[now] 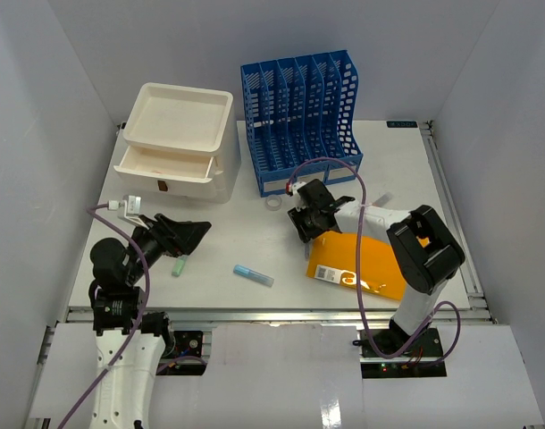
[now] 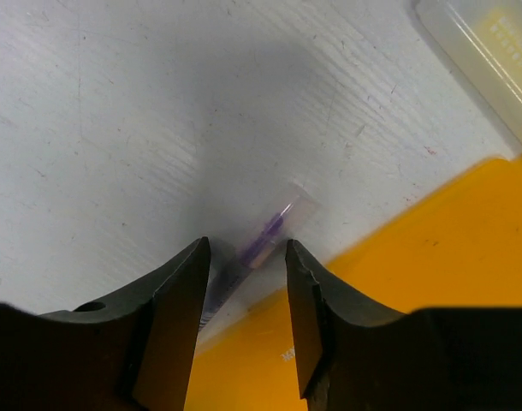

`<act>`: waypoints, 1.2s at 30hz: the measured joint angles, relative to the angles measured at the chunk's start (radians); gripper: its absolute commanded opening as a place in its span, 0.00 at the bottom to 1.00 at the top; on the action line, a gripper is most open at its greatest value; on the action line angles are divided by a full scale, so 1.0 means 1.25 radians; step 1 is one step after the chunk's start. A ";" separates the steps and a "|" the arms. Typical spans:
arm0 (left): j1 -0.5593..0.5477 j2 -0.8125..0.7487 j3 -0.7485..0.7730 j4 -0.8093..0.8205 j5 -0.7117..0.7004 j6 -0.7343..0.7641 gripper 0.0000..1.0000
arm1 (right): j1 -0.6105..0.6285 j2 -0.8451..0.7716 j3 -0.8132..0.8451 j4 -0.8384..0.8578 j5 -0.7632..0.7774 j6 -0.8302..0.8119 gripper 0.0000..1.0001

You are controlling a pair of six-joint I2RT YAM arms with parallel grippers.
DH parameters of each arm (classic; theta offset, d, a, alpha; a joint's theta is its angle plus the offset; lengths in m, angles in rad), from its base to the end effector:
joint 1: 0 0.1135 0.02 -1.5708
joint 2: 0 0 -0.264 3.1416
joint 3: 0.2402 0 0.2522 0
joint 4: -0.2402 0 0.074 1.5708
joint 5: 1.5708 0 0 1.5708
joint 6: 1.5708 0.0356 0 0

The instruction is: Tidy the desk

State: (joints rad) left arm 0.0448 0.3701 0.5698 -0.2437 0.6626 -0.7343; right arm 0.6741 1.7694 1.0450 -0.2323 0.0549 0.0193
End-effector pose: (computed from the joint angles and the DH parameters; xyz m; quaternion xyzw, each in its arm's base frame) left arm 0.1049 -0.0172 0.3119 -0.0514 0.7174 -0.4421 0.5359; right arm 0.2812 0.2222 0.1654 -0.2986 0.9049 0.0781 0.2930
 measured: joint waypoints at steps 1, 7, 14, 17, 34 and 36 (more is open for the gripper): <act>0.000 -0.004 -0.003 -0.004 0.000 -0.001 0.98 | 0.000 0.003 0.003 0.001 0.003 0.000 0.37; 0.000 -0.020 -0.006 -0.016 0.000 -0.007 0.98 | 0.003 0.007 0.005 0.007 0.007 0.001 0.21; 0.000 -0.020 -0.006 -0.033 -0.001 -0.008 0.98 | 0.008 0.027 0.032 0.001 -0.033 -0.001 0.08; 0.000 -0.022 -0.006 -0.044 -0.006 -0.008 0.98 | 0.008 0.039 0.046 0.004 -0.088 -0.005 0.08; 0.000 -0.034 -0.053 -0.119 -0.110 -0.021 0.98 | 0.035 -0.063 0.354 -0.126 -0.496 -0.360 0.08; 0.000 -0.030 -0.054 -0.121 -0.129 -0.027 0.98 | 0.049 -0.044 0.498 -0.155 -0.516 -0.395 0.08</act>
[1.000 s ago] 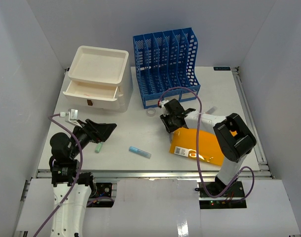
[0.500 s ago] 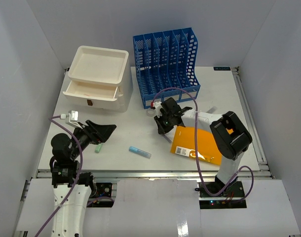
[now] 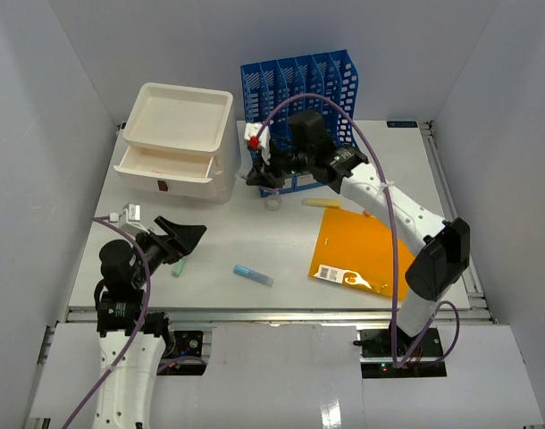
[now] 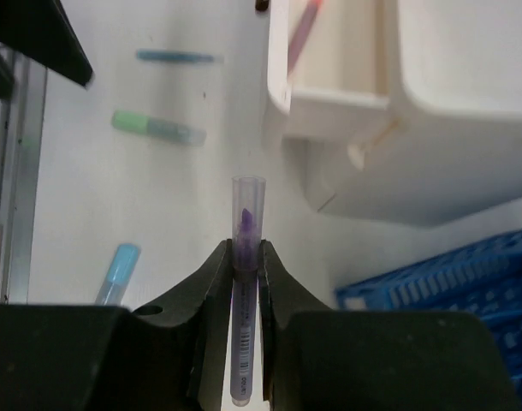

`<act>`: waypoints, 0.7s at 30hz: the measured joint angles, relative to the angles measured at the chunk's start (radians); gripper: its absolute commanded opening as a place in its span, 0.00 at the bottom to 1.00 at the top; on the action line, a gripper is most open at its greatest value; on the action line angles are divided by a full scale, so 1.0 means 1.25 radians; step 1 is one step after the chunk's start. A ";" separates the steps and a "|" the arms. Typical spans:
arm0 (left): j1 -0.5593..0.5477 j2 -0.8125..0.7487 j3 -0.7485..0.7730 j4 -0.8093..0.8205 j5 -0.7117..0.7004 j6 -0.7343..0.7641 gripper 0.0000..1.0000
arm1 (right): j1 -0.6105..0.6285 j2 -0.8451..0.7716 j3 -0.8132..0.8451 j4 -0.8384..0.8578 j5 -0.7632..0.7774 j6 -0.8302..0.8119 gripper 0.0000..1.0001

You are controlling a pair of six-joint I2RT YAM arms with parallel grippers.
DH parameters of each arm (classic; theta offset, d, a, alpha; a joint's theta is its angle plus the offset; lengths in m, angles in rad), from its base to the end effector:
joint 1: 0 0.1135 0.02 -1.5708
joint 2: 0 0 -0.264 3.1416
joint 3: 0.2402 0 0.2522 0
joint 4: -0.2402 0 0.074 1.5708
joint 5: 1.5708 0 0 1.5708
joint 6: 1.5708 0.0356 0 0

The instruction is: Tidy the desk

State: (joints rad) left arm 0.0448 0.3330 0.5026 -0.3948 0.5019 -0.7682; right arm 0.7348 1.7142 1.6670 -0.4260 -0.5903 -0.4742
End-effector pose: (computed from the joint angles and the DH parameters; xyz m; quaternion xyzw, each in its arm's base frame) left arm 0.1050 -0.0124 0.2768 -0.1574 0.7570 -0.3953 0.4959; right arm 0.2816 0.2812 0.3760 -0.5888 0.5854 0.3109 0.4626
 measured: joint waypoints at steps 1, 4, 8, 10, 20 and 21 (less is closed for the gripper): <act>0.000 0.003 0.000 -0.001 -0.008 -0.003 0.98 | 0.010 0.018 0.078 -0.009 -0.008 -0.012 0.08; 0.000 0.018 0.000 -0.002 -0.026 -0.010 0.98 | 0.044 0.103 0.336 -0.033 -0.018 -0.027 0.08; 0.000 0.033 0.001 -0.017 -0.048 -0.016 0.98 | 0.083 0.210 0.539 0.040 -0.010 -0.006 0.08; 0.000 0.035 0.001 -0.025 -0.059 -0.016 0.98 | 0.097 0.234 0.539 0.100 0.002 0.022 0.08; 0.000 0.032 0.003 -0.076 -0.107 -0.021 0.98 | 0.144 0.456 0.570 0.288 0.123 0.129 0.08; 0.000 0.031 0.003 -0.080 -0.110 -0.021 0.98 | 0.147 0.468 0.569 0.294 0.134 0.128 0.08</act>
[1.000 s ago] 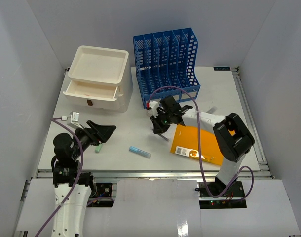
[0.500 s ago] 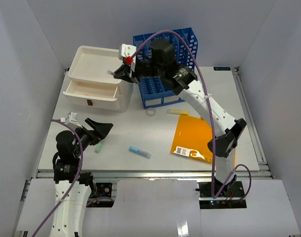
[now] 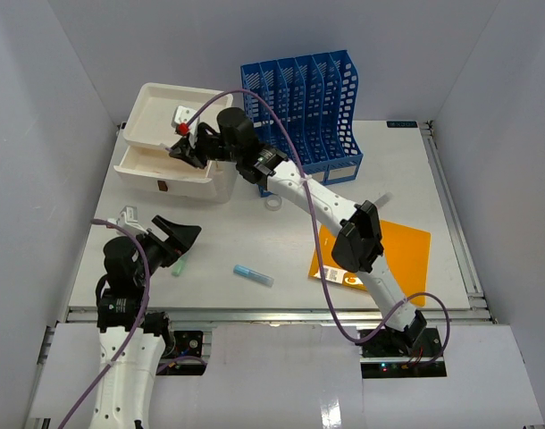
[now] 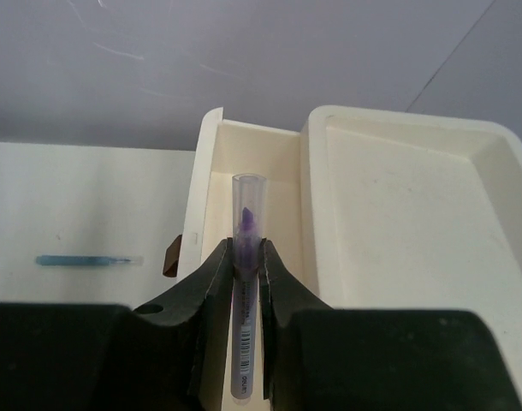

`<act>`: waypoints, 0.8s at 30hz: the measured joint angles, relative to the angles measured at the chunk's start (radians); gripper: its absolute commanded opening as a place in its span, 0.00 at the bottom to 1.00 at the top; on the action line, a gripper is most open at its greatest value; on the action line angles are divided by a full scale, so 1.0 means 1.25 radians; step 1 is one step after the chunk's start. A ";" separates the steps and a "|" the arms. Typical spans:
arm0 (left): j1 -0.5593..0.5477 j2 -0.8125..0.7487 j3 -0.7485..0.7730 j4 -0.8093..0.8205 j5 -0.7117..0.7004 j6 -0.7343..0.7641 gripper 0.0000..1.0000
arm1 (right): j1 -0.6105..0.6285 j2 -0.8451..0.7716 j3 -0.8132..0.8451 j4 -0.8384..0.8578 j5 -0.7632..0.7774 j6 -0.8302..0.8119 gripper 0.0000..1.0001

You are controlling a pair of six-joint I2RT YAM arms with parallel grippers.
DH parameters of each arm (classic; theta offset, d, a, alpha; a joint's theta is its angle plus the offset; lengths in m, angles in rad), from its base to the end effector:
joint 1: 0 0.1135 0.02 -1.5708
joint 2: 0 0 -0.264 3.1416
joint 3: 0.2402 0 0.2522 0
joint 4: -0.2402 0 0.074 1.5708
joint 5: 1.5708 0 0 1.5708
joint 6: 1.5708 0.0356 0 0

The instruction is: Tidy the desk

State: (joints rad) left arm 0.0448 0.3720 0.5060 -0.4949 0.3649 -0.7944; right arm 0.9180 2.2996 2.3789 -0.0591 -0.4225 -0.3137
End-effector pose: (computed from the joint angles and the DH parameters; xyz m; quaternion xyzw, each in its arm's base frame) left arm 0.1096 -0.0078 0.2638 -0.2353 0.7808 -0.3436 0.4658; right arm 0.3174 0.4392 0.3918 -0.5176 0.4721 0.3479 0.6230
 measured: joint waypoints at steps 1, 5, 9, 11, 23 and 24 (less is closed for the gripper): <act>0.000 -0.001 0.000 -0.004 -0.002 0.000 0.98 | 0.002 0.012 0.000 0.006 0.011 0.000 0.08; 0.000 -0.002 0.000 -0.016 -0.009 0.000 0.98 | 0.004 0.021 -0.012 0.033 0.033 -0.003 0.24; 0.000 -0.002 0.000 -0.022 -0.017 0.000 0.98 | -0.002 0.019 -0.046 0.078 0.037 -0.003 0.56; 0.000 -0.001 0.000 -0.024 -0.025 -0.001 0.98 | -0.004 0.018 -0.071 0.085 0.039 -0.004 0.63; 0.000 0.196 0.056 -0.069 -0.101 0.039 0.98 | -0.058 -0.173 -0.231 0.000 -0.200 0.038 0.82; 0.000 0.215 0.067 -0.071 -0.110 0.046 0.98 | -0.071 -0.230 -0.281 0.000 -0.246 0.043 0.82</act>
State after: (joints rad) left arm 0.0448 0.6403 0.5892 -0.5832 0.2273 -0.7370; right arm 0.8296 2.0124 2.0274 -0.0586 -0.7301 -0.2605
